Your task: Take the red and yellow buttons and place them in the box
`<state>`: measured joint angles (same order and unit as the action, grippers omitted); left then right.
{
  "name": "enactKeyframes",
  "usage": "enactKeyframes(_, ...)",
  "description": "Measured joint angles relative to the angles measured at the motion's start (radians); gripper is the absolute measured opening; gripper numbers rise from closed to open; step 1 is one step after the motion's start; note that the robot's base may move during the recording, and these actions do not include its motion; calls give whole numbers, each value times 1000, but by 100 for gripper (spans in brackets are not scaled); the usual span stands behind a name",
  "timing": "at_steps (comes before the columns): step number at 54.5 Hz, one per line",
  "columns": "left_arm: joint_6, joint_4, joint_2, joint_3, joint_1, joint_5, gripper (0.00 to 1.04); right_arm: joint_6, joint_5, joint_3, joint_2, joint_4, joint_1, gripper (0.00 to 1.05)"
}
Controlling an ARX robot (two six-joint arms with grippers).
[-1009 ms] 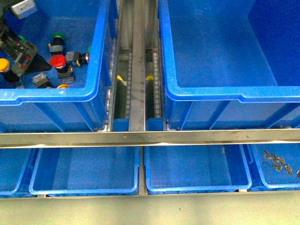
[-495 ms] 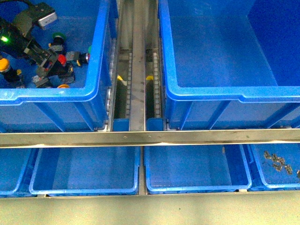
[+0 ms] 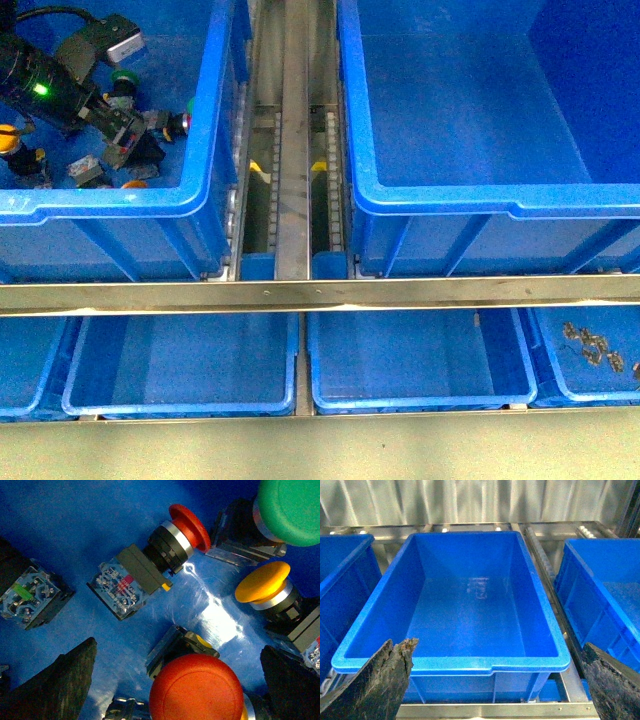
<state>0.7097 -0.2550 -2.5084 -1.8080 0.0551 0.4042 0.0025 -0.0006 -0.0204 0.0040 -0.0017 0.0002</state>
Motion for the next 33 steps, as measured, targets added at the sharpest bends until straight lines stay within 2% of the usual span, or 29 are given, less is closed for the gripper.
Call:
enactKeyframes(11, -10, -1, -14, -2, 0, 5, 97, 0, 0, 0, 0, 0, 0, 99)
enactKeyframes(22, -33, 1, -14, -10, -3, 15, 67, 0, 0, 0, 0, 0, 0, 99)
enactKeyframes(25, -39, 4, -14, -11, -5, 16, 64, 0, 0, 0, 0, 0, 0, 99)
enactKeyframes(33, -50, 8, -14, -11, -9, 17, 63, 0, 0, 0, 0, 0, 0, 99)
